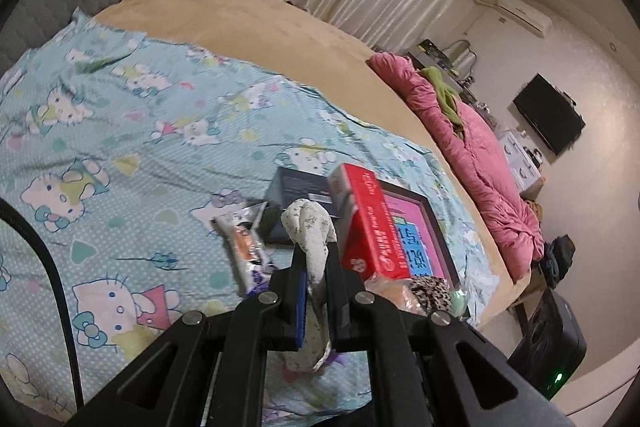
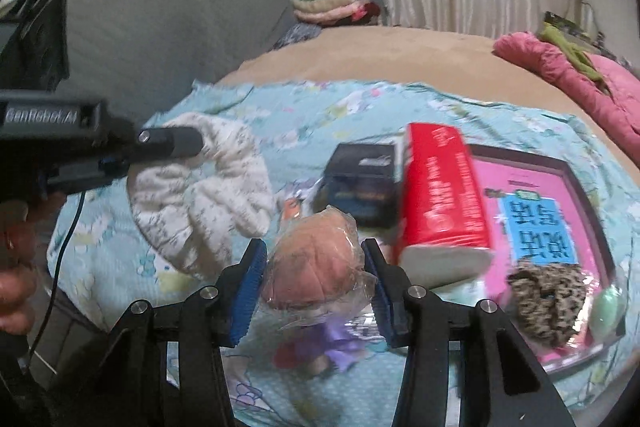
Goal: Organize soft objects
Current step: 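Carry the scrunchie with left tool while right tool carries the bagged ball over the tray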
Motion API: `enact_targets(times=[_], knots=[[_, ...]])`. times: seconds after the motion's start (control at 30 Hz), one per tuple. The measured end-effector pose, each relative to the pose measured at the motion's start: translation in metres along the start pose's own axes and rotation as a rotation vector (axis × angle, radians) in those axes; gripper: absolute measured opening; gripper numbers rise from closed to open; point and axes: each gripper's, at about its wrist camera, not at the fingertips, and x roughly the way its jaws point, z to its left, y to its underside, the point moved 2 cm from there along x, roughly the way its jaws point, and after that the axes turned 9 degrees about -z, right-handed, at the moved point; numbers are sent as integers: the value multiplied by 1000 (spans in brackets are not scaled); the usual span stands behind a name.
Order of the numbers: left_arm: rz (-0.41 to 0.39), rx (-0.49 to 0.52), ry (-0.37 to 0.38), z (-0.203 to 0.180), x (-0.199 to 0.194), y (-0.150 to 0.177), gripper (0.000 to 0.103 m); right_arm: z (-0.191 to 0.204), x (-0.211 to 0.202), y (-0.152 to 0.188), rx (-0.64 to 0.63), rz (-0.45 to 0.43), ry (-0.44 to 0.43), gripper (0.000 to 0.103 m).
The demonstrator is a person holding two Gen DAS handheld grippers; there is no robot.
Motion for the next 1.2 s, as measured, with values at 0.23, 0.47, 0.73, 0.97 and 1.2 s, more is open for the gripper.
enact_targets(times=[0.23,0.47,0.73,0.97,1.2], knots=[[33,119,-18,-45,4,8,8,-40,-32,-10,73,-79,65,50],[69,215,-3,-89,11,25,8,-80,-61,-14,171,-135,106,50],[93,297,16,-131,14,40,8,-115,-89,-11,246,-180,147,50],[106,335,31,-154,16,47,8,-149,-116,-8,322,-229,199,50],[112,364,42,-172,19,54,8,-178,-140,-5,383,-269,253,50]])
